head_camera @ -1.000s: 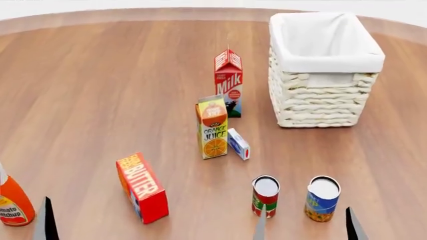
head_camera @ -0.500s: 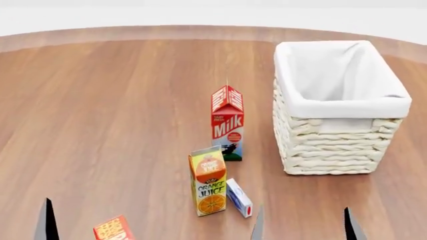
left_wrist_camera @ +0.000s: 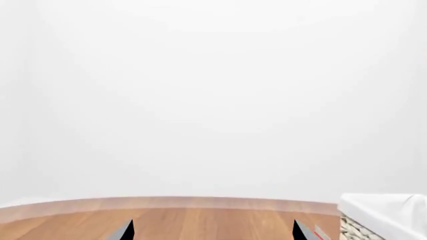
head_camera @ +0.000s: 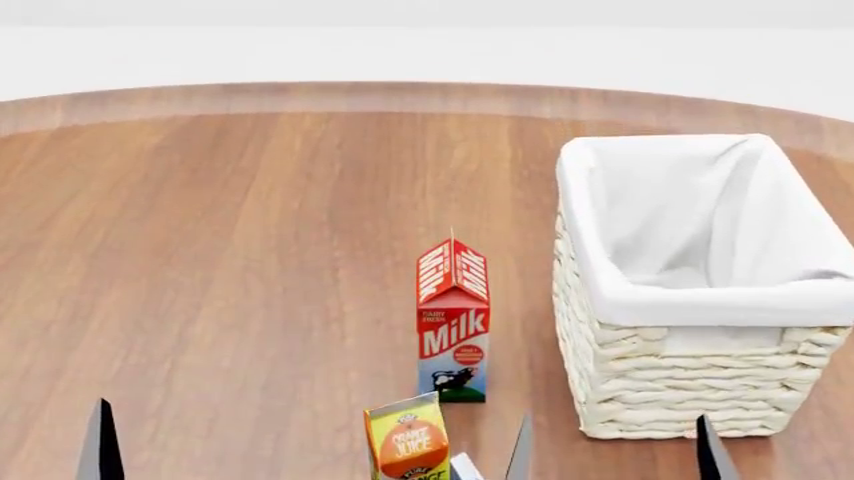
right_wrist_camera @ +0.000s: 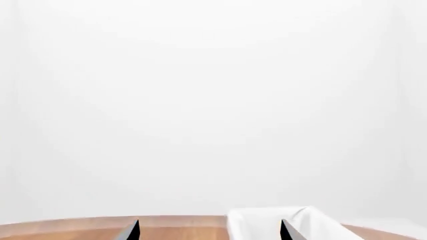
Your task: Pick up the tomato sauce, and put it in the basket.
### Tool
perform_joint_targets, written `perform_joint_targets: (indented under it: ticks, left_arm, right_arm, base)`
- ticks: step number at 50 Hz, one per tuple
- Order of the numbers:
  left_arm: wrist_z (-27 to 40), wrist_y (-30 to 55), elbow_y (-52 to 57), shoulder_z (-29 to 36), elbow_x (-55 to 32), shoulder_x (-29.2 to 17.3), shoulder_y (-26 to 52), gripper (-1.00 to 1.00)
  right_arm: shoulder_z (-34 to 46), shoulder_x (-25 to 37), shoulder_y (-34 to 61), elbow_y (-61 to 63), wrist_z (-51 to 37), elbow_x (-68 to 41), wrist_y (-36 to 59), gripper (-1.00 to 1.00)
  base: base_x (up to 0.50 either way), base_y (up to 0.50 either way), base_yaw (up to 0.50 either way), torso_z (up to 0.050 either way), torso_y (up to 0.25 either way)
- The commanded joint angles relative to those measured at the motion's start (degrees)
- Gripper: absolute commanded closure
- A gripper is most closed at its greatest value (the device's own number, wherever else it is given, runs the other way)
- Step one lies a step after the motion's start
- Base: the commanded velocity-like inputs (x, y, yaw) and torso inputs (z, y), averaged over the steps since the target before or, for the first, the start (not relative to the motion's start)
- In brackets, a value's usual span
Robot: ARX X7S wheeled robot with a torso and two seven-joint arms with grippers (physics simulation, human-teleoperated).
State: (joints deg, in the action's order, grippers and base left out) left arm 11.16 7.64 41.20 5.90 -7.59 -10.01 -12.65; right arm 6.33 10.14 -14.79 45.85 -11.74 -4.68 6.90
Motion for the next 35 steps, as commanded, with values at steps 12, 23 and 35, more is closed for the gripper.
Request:
perform_joint_targets:
  ticks: [12, 23, 35]
  left_arm:
    - [1.6, -0.3, -2.8, 1.0, 0.3, -0.4, 1.1, -1.00]
    - [2.0, -0.3, -3.4, 1.9, 0.2, -0.7, 1.2, -1.00]
    - [2.8, 0.1, -2.7, 2.0, 0.0, -1.1, 1.1, -1.00]
  right_arm:
    - [-10.0, 11.3, -14.1, 12.1, 4.1, -7.4, 2.6, -1.00]
    - [-19.0, 10.8, -29.2, 5.3, 7.3, -13.3, -7.3, -1.00]
    - [-23.6, -5.7, -28.9, -6.3, 23.2, -6.0, -14.0, -1.00]
  base:
    - [0.00, 0.00, 0.00, 0.000, 0.000]
    - [0.00, 0.00, 0.00, 0.000, 0.000]
    - [0.00, 0.00, 0.00, 0.000, 0.000]
